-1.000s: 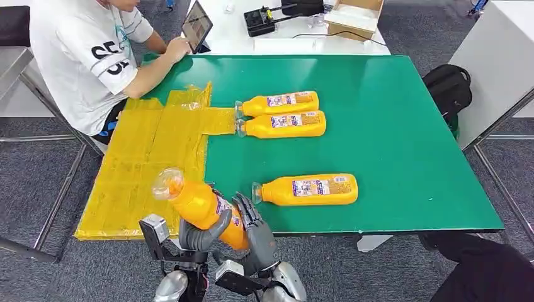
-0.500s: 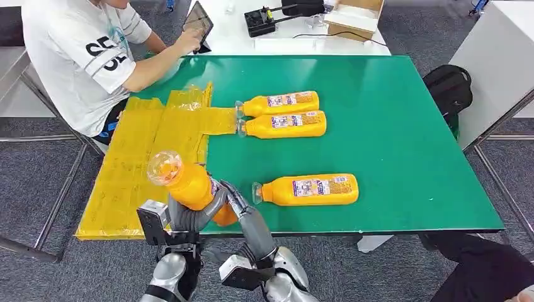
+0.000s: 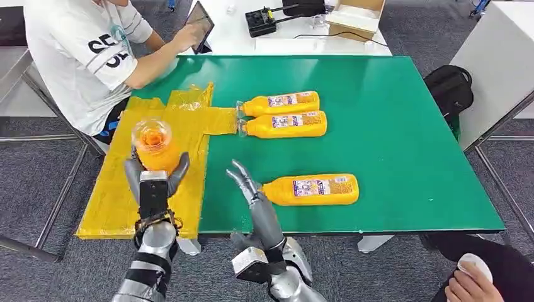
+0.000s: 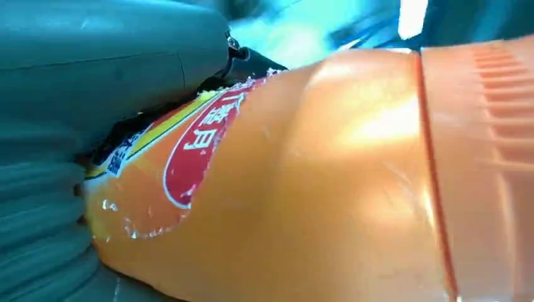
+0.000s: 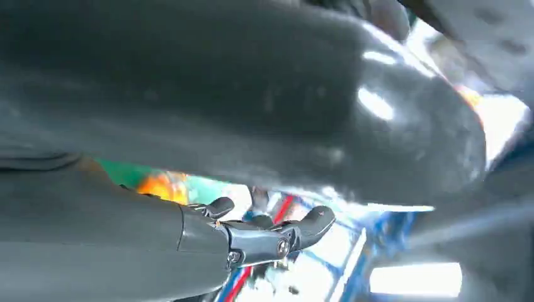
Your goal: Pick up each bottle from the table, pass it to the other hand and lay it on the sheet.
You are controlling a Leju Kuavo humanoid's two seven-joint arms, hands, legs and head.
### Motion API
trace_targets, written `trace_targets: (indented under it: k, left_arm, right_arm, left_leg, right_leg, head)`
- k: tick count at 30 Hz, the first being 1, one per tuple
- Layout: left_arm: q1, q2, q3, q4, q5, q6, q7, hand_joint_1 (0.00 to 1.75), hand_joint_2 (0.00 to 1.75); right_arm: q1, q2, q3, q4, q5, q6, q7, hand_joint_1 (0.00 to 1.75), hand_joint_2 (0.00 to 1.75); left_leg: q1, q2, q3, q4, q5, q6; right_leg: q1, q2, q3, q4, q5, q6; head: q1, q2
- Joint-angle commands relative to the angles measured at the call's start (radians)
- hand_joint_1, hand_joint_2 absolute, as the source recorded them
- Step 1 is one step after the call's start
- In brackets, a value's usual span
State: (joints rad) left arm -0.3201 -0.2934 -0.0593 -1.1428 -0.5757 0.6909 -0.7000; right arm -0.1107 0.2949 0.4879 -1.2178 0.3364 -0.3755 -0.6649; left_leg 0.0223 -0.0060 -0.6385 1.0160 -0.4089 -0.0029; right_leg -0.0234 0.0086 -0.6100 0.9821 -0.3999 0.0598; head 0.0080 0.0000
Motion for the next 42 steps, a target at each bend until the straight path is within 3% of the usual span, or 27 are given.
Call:
trace_targets:
  k: [1,4,6,7,8,11,13,14,15,19,27,34,41,42]
  left_arm:
    - [-0.275,-0.042,0.637,0.224,-0.805,0.007,0.053,1.75,1.75]
    - [-0.277,0.008,0.576,0.241,-0.952,0.007,0.182,1.75,1.75]
    - [-0.271,0.019,0.56,0.242,-0.964,0.007,0.199,1.75,1.75]
    - [-0.247,0.08,0.408,0.254,-0.995,0.007,0.337,1.75,1.75]
    - [-0.244,0.108,0.344,0.27,-0.995,0.007,0.395,1.75,1.75]
    - [-0.283,0.256,0.002,0.437,-0.995,0.007,0.648,1.75,1.75]
    - [-0.308,0.277,-0.062,0.514,-0.995,0.007,0.673,1.75,1.75]
    - [-0.391,0.301,-0.081,0.646,-0.947,0.007,0.638,1.75,1.75]
    - [-0.352,0.285,-0.1,0.653,-0.937,0.007,0.652,1.75,1.75]
    - [-0.407,0.277,-0.046,0.854,-0.97,-0.017,0.569,1.75,1.75]
    - [-0.397,0.272,0.0,0.879,-0.935,-0.059,0.53,1.75,1.75]
    - [-0.361,0.281,-0.037,0.902,-0.995,-0.129,0.563,1.75,1.75]
    - [-0.357,0.273,0.039,0.894,-0.923,-0.161,0.523,1.75,1.75]
    - [-0.356,0.267,0.074,0.891,-0.887,-0.171,0.504,0.59,1.75]
  right_arm:
    - [0.068,0.0,-0.006,-0.267,-0.142,-0.192,-0.033,0.0,0.0]
    - [0.078,0.002,-0.032,-0.296,-0.179,-0.202,-0.033,0.0,0.0]
    - [0.078,0.004,-0.039,-0.298,-0.186,-0.2,-0.033,0.0,0.0]
    - [0.08,0.009,-0.052,-0.294,-0.197,-0.193,-0.033,0.0,0.0]
    - [0.079,0.01,-0.057,-0.292,-0.2,-0.189,-0.033,0.0,1.75]
    - [0.072,0.012,-0.059,-0.285,-0.208,-0.176,-0.033,0.0,1.75]
    - [0.068,0.015,-0.058,-0.278,-0.213,-0.17,-0.033,0.0,1.75]
    - [0.046,0.01,-0.056,-0.258,-0.226,-0.172,-0.033,0.0,1.75]
    - [0.061,0.016,-0.056,-0.266,-0.218,-0.159,-0.033,0.0,1.75]
    - [0.058,0.017,-0.057,-0.242,-0.214,-0.134,-0.033,0.0,1.75]
    - [0.058,0.019,-0.059,-0.224,-0.212,-0.121,-0.033,0.0,1.75]
    - [0.047,0.025,-0.049,-0.172,-0.204,-0.1,-0.033,0.0,1.75]
    - [0.047,0.026,-0.045,-0.155,-0.198,-0.095,-0.033,0.0,1.75]
    - [0.046,0.028,-0.047,-0.147,-0.196,-0.094,-0.033,0.0,1.75]
  left_leg:
    - [0.0,0.003,0.004,0.002,-0.003,0.001]
    - [0.0,0.001,0.002,0.0,-0.001,0.001]
    - [0.0,0.001,0.003,-0.001,-0.001,0.001]
    - [0.0,0.0,0.005,0.0,-0.002,0.001]
    - [0.0,0.0,0.005,-0.001,-0.002,0.001]
    - [0.0,-0.001,0.005,-0.001,-0.001,0.001]
    - [0.0,-0.002,0.004,0.0,-0.001,0.001]
    - [0.0,-0.002,0.004,-0.001,-0.001,0.001]
    - [0.0,-0.003,0.001,0.0,0.0,0.0]
    - [0.0,0.001,0.006,-0.001,-0.001,0.001]
    - [0.0,0.002,0.003,-0.001,-0.001,0.0]
    - [0.0,0.003,0.006,-0.001,-0.002,0.001]
    - [0.0,0.004,0.006,-0.002,-0.002,0.001]
    - [0.0,0.003,0.005,-0.001,-0.001,0.001]
  right_leg:
    - [0.001,0.002,0.003,0.001,-0.002,-0.003]
    - [0.0,0.0,0.001,0.0,0.0,-0.001]
    - [0.0,-0.001,0.003,0.0,-0.001,-0.002]
    - [0.001,-0.001,0.004,0.0,-0.002,-0.003]
    - [0.0,-0.002,0.004,0.0,-0.002,-0.003]
    - [0.001,-0.003,0.005,0.0,-0.002,-0.003]
    - [0.001,-0.004,0.004,0.0,-0.002,-0.003]
    - [0.001,-0.004,0.002,0.0,-0.002,-0.003]
    - [0.001,-0.005,0.0,0.0,-0.001,-0.002]
    - [0.0,-0.001,0.006,-0.001,-0.002,-0.003]
    - [0.001,0.0,0.003,0.0,-0.001,-0.002]
    - [0.001,0.001,0.005,-0.001,-0.002,-0.003]
    - [0.001,0.002,0.006,-0.001,-0.001,-0.003]
    - [0.0,0.002,0.005,-0.001,-0.001,-0.002]
  head:
    - [0.0,0.0]
    - [0.0,0.0]
    - [-0.001,0.0]
    - [0.0,0.0]
    - [0.0,0.0]
    - [0.0,0.0]
    - [0.0,0.0]
    - [0.0,0.0]
    - [-0.001,0.0]
    - [-0.001,0.0]
    - [-0.001,0.0]
    - [0.0,0.0]
    - [0.0,0.0]
    - [0.0,0.0]
